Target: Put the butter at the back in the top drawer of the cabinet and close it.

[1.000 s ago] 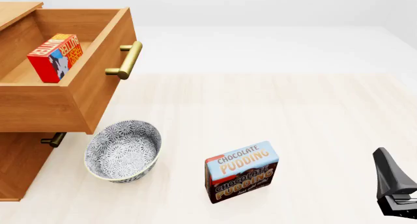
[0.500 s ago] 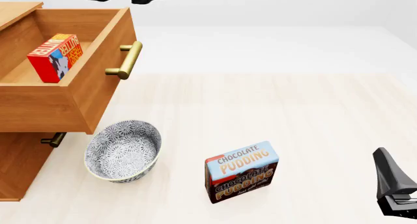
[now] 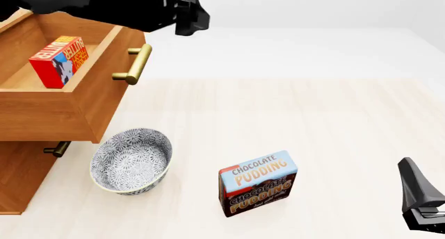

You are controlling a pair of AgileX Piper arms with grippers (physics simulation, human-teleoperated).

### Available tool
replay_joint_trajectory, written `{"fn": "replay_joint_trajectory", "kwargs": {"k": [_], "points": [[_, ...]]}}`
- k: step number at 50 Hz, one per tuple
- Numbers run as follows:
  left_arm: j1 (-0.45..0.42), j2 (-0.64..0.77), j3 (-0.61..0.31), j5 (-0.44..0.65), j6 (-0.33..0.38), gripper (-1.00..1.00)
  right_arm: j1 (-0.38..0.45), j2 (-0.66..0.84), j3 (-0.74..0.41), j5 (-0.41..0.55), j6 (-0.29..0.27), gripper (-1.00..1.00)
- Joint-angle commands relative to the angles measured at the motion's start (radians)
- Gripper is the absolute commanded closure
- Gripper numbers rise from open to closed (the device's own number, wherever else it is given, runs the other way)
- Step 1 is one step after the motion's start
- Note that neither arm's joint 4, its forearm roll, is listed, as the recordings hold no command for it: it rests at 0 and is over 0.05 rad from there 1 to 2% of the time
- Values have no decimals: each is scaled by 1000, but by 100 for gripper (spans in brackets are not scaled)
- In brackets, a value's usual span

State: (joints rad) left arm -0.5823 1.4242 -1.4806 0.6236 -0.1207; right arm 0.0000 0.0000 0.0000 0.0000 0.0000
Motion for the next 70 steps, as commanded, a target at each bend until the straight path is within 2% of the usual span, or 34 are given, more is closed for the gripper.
{"fn": "replay_joint_trajectory", "kwargs": {"k": [1, 30, 70], "points": [[-32, 42, 43, -38, -23, -100, 0, 0, 0, 0, 0, -100], [-11, 131, 86, -102, -81, -100, 0, 0, 0, 0, 0, -100], [101, 166, 171, -145, -55, -100, 0, 0, 0, 0, 0, -100]]}}
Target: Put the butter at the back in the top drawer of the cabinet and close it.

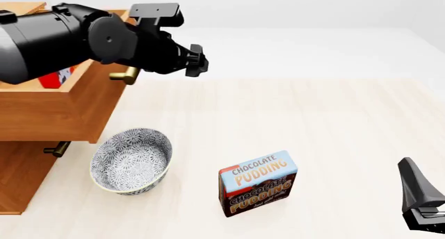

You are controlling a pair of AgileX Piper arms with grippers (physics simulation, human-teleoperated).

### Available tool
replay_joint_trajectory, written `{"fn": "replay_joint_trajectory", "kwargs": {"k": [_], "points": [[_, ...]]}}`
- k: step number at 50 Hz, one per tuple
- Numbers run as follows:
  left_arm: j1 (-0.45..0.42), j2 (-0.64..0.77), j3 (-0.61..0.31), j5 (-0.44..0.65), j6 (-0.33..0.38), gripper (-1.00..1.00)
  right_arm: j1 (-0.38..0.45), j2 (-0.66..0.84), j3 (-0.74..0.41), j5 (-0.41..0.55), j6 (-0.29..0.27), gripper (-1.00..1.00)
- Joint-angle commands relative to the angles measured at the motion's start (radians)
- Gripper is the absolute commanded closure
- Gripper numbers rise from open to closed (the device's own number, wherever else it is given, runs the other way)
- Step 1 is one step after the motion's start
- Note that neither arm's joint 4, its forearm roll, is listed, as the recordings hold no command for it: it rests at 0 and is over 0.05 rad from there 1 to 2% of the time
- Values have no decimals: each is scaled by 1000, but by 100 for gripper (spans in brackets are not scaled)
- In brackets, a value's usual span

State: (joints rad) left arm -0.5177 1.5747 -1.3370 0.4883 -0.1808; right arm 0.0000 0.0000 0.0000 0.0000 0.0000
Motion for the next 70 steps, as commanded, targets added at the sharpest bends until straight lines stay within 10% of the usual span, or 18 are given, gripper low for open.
{"fn": "replay_joint_trajectory", "kwargs": {"k": [1, 70], "points": [[39, 16, 29, -11, 5, -100, 0, 0, 0, 0, 0, -100], [347, -195, 252, -38, 22, -100, 0, 0, 0, 0, 0, -100]]}}
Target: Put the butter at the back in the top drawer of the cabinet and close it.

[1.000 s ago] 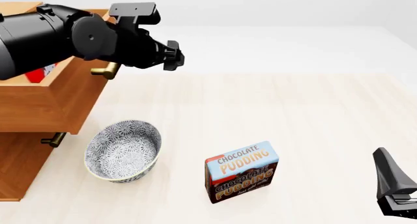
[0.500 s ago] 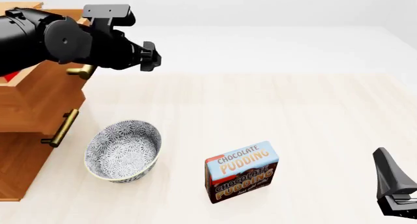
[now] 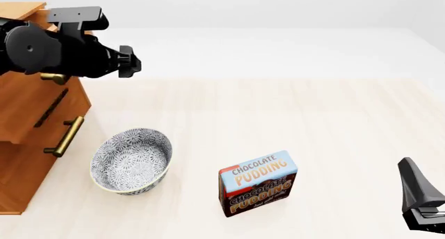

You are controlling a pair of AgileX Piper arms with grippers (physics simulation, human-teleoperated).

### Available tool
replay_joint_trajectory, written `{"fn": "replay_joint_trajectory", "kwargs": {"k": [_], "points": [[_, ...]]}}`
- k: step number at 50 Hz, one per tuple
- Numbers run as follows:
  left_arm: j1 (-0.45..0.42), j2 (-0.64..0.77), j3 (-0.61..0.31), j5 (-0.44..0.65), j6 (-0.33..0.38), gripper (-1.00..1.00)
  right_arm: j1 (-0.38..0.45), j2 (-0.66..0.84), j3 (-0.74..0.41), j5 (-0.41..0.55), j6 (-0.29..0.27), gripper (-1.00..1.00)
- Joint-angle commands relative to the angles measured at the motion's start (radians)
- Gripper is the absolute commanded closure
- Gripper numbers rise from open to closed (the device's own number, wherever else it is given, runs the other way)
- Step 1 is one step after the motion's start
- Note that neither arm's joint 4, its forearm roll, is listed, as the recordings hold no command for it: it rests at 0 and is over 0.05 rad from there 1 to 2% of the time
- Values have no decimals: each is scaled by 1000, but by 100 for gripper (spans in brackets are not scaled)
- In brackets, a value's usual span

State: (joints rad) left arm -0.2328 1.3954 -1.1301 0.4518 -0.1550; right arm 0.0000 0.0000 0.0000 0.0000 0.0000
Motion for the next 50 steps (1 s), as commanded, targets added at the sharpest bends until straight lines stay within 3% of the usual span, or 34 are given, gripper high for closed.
{"fn": "replay_joint_trajectory", "kwargs": {"k": [1, 50], "points": [[66, -15, 46, -1, -4, -100, 0, 0, 0, 0, 0, -100], [348, -93, 135, -30, -19, -100, 0, 0, 0, 0, 0, -100]]}}
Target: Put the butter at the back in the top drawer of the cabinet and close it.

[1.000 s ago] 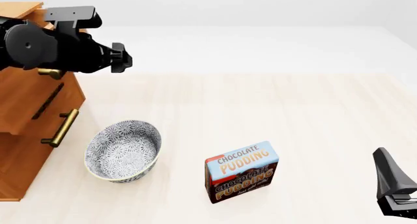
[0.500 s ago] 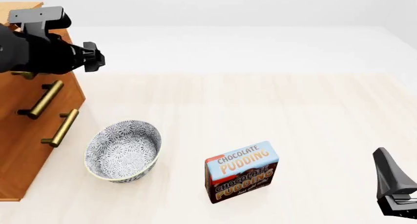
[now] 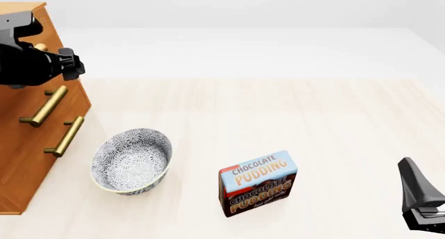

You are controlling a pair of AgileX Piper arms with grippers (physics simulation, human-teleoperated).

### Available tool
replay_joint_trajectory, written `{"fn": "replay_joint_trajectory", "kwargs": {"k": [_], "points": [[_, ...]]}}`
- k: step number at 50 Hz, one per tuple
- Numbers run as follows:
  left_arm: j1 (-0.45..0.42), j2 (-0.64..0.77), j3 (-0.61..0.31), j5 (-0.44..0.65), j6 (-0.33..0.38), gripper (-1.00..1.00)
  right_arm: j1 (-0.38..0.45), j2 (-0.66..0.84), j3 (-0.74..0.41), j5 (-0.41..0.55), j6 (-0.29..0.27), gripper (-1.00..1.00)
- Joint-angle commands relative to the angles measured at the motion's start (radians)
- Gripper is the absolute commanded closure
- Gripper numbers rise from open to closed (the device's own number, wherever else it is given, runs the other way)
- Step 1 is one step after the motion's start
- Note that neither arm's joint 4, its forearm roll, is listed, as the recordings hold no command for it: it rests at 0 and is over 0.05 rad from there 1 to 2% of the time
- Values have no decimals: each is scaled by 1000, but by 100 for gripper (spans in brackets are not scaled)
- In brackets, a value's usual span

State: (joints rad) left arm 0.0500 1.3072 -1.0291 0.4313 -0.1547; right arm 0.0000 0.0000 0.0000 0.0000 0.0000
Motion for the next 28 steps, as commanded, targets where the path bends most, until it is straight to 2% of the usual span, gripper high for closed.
{"fn": "replay_joint_trajectory", "kwargs": {"k": [1, 21, 28], "points": [[75, -6, 38, -12, -16, -100, 0, 0, 0, 0, 0, -100], [107, -37, 53, -9, -14, -100, 0, 0, 0, 0, 0, -100], [58, -110, 42, 23, -18, -100, 0, 0, 0, 0, 0, -100]]}}
